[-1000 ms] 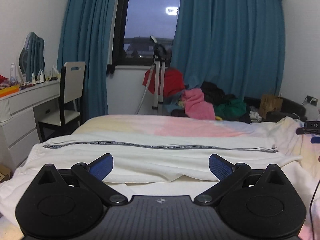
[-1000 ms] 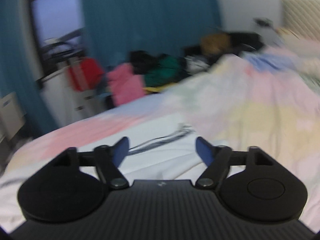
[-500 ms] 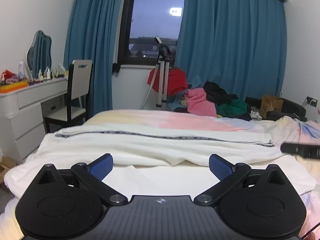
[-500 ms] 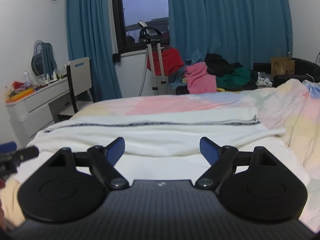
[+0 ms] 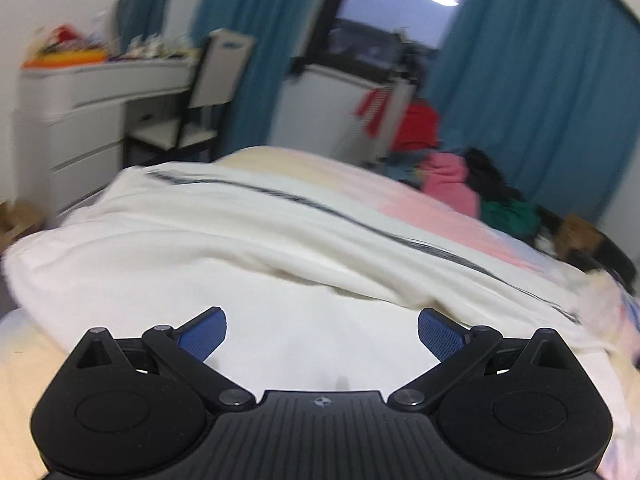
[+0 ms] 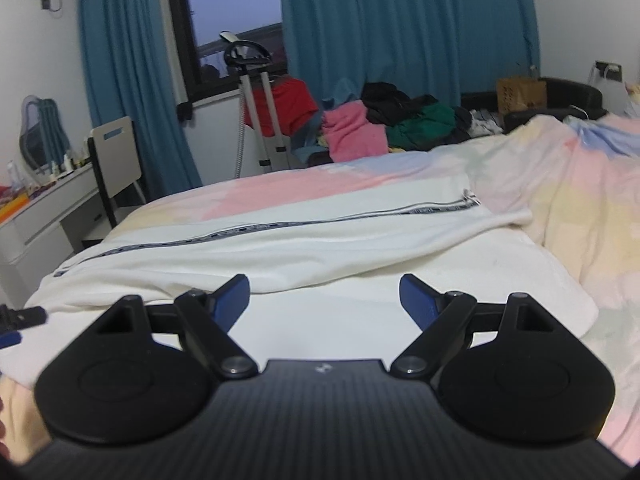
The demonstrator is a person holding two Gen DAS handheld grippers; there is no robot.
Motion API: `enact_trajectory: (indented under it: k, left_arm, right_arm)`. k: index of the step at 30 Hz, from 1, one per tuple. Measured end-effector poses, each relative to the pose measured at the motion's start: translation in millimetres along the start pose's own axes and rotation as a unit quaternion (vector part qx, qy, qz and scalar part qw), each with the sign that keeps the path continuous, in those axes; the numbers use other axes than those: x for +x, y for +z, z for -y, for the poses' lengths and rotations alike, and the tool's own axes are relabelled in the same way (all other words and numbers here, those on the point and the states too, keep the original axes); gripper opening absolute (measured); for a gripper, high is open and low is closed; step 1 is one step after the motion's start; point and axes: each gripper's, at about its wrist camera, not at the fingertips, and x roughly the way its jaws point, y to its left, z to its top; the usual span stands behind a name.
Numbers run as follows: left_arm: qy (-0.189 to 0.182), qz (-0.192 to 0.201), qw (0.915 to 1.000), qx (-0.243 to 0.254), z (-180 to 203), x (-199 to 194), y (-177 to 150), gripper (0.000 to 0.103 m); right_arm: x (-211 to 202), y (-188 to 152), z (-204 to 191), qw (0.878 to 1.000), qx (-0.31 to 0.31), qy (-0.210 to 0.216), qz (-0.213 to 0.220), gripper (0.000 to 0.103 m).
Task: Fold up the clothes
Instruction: 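Release the cuff and reach the left gripper toward the waistband, then grasp the ribbed waistband with the left gripper while the right gripper pinches the pants fabric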
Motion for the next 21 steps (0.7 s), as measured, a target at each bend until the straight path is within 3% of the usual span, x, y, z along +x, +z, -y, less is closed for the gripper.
enact_trajectory:
  k: [4,8,11,14,21]
  left_arm:
    - [0.042,-0.038,0.9959,-0.070,-46,11,27,0.102]
    - [0.070,-0.060,0.9830,-0.159,-101,14,47,0.099]
    - [0.079,-0.064,0.9658,-0.238,-148,12,57,0.099]
    - [0.088,-0.068,0.9422,-0.316,-196,9,67,0.099]
    - [0.045,-0.080,0.9022,-0.421,-244,15,41,0.098]
  right_arm:
    - [4,-2,7,1.000,0.018,-0.006,-0.012,0.084]
    - [10,-3,26,0.996,0.076,0.015,-0.033,0.083]
    - [15,-5,50,0.987,0.150,0.029,-0.049,0.083]
    - [21,-7,78,0.972,0.224,0.032,-0.061,0.083]
    - [30,-17,153,0.932,0.355,-0.015,-0.069,0.080]
